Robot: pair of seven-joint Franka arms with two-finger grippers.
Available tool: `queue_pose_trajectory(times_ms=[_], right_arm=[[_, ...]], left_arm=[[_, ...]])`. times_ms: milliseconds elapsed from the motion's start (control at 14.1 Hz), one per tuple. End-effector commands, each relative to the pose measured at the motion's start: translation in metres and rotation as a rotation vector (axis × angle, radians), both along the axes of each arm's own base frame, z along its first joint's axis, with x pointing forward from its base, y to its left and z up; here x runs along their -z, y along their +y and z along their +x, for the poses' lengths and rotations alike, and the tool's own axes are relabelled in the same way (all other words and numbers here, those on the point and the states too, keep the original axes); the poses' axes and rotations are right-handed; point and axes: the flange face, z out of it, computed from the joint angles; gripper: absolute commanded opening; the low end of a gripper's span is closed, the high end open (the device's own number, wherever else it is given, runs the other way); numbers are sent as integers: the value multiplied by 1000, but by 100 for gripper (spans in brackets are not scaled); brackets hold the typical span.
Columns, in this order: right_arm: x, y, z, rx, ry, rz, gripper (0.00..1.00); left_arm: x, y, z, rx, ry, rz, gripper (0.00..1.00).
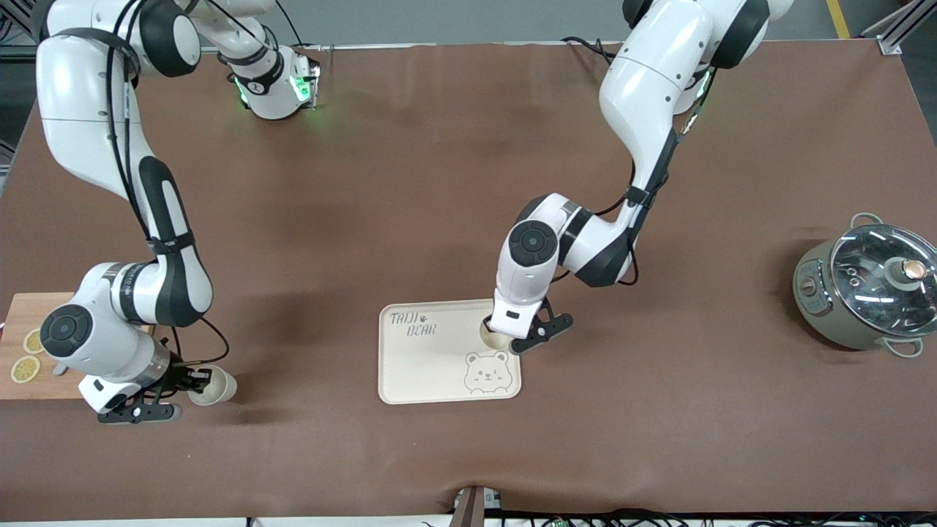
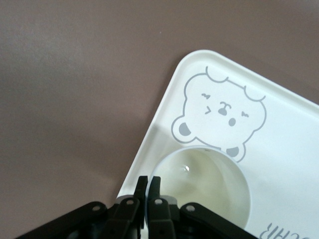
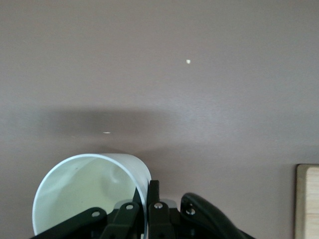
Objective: Place white IKEA cup upright on tray with both arms
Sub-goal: 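Set the left cup down while the right gripper carries its cup to the tray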
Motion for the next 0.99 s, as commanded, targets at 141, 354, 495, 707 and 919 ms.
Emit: queue_pose_trajectory(times_ms=[141, 354, 495, 707, 919], right_arm=[[-25, 65, -2, 110, 29, 31, 0], [-32, 106, -8, 207, 73, 50, 0], [-34, 136, -12, 264, 87, 101, 0], [-35, 183, -22, 378, 111, 155, 0], [-32, 241, -37, 472, 125, 167, 0]], left_arm=[[0, -3, 3, -10, -12, 5, 28], [-5, -1, 5, -8, -17, 4, 75], [-13, -1, 6, -3, -30, 4, 100], [-37, 6, 12, -13, -53, -6, 100], [-69, 28, 26, -33, -79, -17, 100]])
